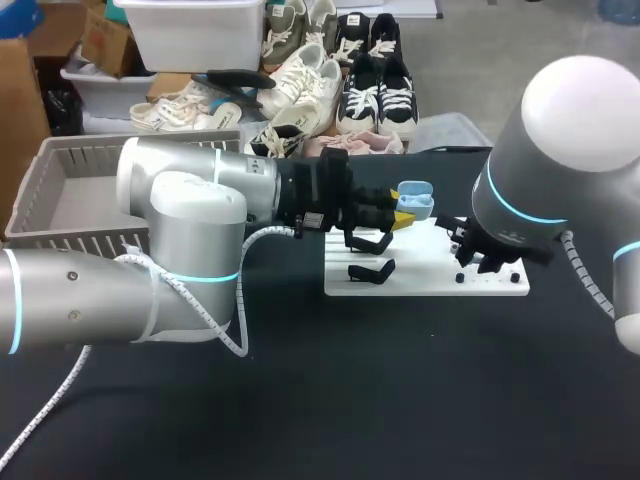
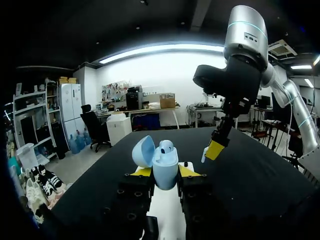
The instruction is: Pick up each earbud case from the left stands, insert the matching earbuds, close the lid, and place the case in the box.
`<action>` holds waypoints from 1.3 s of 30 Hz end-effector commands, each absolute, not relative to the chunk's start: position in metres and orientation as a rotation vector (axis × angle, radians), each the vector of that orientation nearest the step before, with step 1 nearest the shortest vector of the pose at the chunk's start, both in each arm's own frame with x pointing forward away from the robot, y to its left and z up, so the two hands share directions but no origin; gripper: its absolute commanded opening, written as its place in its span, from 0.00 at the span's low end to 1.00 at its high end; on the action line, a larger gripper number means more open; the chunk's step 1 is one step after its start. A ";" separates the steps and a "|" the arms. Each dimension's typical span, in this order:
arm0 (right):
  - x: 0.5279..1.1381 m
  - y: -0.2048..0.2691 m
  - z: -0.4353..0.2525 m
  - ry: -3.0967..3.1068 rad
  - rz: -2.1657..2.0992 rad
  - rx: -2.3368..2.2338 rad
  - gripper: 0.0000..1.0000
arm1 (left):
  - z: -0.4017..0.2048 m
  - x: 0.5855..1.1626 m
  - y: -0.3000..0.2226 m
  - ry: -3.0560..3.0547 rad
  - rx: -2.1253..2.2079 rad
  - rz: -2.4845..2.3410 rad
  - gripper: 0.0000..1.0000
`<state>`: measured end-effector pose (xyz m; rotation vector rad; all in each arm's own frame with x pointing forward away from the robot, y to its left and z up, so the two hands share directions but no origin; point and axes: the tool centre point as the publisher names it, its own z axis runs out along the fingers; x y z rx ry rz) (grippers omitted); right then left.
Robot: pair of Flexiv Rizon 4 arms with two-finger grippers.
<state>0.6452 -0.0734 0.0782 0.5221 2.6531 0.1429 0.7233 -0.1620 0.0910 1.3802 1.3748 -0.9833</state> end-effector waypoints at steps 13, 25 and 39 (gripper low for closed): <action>0.636 -0.059 0.178 2.771 0.042 -0.055 0.00 | 0.091 0.722 -0.162 1.374 1.375 -0.979 0.00; 0.663 -0.047 0.195 2.788 -0.001 -0.427 0.00 | 0.091 0.722 -0.162 1.374 1.375 -0.979 0.00; 0.685 -0.040 0.189 2.748 0.066 -0.665 0.00 | 0.091 0.722 -0.162 1.374 1.375 -0.979 0.00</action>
